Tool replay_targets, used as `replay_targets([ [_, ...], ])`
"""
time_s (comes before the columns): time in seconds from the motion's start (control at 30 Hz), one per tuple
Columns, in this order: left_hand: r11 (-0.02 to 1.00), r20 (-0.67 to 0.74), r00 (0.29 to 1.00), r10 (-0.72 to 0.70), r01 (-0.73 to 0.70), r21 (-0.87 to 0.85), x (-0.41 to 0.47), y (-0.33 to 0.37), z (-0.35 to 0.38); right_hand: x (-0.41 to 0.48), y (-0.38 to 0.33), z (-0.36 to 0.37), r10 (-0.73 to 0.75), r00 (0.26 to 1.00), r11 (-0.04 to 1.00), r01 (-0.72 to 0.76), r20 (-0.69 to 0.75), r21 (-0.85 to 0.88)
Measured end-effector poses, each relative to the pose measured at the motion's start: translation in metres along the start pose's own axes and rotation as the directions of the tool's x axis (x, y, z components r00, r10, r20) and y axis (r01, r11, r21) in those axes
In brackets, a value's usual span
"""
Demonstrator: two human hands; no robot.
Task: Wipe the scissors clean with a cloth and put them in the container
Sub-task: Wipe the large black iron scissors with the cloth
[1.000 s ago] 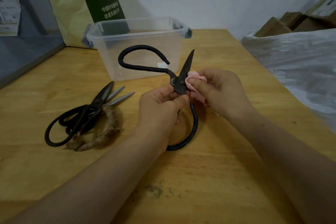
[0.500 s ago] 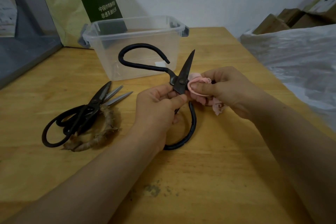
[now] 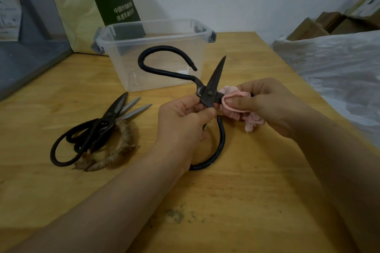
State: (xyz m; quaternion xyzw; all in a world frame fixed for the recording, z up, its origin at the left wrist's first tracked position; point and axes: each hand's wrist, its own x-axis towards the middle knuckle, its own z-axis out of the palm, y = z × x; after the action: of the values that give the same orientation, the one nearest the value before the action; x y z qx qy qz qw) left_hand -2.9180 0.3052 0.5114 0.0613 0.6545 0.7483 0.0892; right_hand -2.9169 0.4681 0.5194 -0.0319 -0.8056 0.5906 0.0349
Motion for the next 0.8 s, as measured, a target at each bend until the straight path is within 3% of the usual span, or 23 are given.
replay_targets([
  [0.23, 1.0, -0.008, 1.0, 0.008, -0.008, 0.025, 0.001, -0.002, 0.001, 0.004, -0.003, 0.015, -0.046, 0.996, 0.998, 0.043, -0.074, -0.043],
  [0.47, 1.0, 0.008, 1.0, 0.004, -0.004, 0.009, 0.0, -0.001, 0.001, -0.004, -0.004, -0.002, 0.015, 0.999, 0.999, -0.016, -0.032, -0.038],
  [0.8, 0.999, 0.005, 1.0, -0.001, 0.001, 0.036, 0.001, -0.002, 0.0, -0.004, -0.009, 0.0, -0.099, 0.991, 0.995, 0.1, -0.086, 0.01],
])
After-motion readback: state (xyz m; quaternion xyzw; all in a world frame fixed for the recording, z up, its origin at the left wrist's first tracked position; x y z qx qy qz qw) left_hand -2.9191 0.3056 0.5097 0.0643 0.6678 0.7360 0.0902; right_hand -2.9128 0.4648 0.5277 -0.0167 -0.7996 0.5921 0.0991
